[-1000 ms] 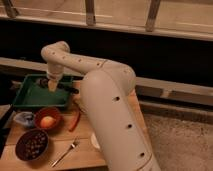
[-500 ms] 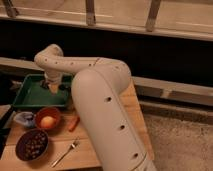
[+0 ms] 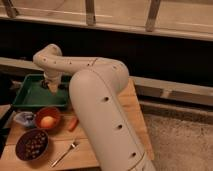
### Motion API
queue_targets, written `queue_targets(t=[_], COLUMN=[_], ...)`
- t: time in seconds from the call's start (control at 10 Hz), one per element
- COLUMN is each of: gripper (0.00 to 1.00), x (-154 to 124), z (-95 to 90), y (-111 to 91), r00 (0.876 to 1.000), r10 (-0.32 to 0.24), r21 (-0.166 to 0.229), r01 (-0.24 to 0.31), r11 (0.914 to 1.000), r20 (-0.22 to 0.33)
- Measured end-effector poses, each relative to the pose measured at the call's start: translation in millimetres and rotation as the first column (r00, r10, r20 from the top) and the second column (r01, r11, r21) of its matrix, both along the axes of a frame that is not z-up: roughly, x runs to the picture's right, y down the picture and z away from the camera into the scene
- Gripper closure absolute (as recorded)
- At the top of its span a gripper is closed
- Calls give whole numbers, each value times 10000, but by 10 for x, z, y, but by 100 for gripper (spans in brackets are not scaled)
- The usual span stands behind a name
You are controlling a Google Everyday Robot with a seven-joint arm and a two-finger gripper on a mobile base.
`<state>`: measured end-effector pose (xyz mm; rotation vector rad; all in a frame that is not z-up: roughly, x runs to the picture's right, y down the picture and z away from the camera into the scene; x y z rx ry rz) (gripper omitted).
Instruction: Wipe tray with brush
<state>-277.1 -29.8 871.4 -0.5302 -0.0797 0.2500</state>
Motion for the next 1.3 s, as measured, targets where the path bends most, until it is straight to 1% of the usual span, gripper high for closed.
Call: queue_targets(t=[0.2,0.4,0.5,0.6,0.8,0.9,1.1,1.3], gripper=[100,100,100,100,100,100,100,100], x=[2,64,63,-13,-186,-278,-407,-406], z=[44,153,206,271,334,333,250,69], y=[-52,-154,-203,-232,-261,-297,-302,-162], r00=[9991,9960,9948,9936,9923,9918,9908,9860], r10=[-255,-561,-680,-877,-1134,-1230,-1353,-1543], r21=[92,200,265,315,417,543,737,793], r01=[258,576,702,901,1155,1248,1344,1492], r11=[9996,9981,9972,9954,9924,9907,9882,9856], r20=[-325,-697,-753,-710,-500,-342,66,627])
